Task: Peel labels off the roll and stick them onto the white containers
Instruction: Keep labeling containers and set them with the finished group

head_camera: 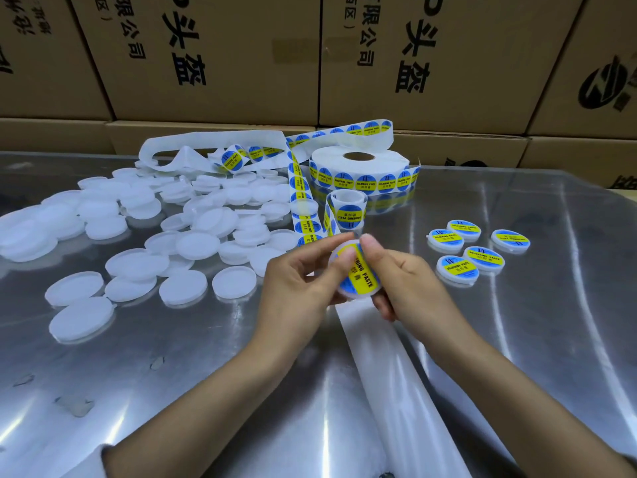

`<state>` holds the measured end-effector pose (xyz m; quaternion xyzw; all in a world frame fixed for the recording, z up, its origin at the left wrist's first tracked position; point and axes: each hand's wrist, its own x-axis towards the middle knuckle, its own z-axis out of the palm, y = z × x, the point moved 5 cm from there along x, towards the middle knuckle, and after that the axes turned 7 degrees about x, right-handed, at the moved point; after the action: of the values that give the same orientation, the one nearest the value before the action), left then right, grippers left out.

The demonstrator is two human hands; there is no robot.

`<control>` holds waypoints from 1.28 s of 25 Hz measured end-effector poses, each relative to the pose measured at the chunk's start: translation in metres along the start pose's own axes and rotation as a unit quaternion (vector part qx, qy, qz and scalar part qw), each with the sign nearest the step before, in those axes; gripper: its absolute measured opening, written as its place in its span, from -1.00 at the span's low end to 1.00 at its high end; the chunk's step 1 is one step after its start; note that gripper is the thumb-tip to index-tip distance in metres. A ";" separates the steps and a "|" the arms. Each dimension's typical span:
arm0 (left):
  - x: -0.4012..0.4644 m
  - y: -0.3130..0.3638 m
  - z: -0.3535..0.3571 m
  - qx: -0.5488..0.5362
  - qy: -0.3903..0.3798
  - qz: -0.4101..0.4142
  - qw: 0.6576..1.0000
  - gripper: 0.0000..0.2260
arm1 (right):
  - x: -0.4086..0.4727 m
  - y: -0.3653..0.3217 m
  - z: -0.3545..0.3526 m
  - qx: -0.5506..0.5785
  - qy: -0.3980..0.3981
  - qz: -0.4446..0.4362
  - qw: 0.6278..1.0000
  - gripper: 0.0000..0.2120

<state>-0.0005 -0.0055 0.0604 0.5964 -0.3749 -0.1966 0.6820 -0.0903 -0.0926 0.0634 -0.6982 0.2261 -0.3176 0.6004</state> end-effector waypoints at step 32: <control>-0.026 -0.023 0.029 0.589 -0.216 0.206 0.751 -0.53 | 0.035 0.046 -0.061 -0.228 0.110 -0.005 0.967 -0.69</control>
<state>-0.0348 -0.0112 0.0314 0.7298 -0.6675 0.0844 0.1207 -0.1064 -0.1668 0.0292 -0.7785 0.3536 -0.3360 0.3950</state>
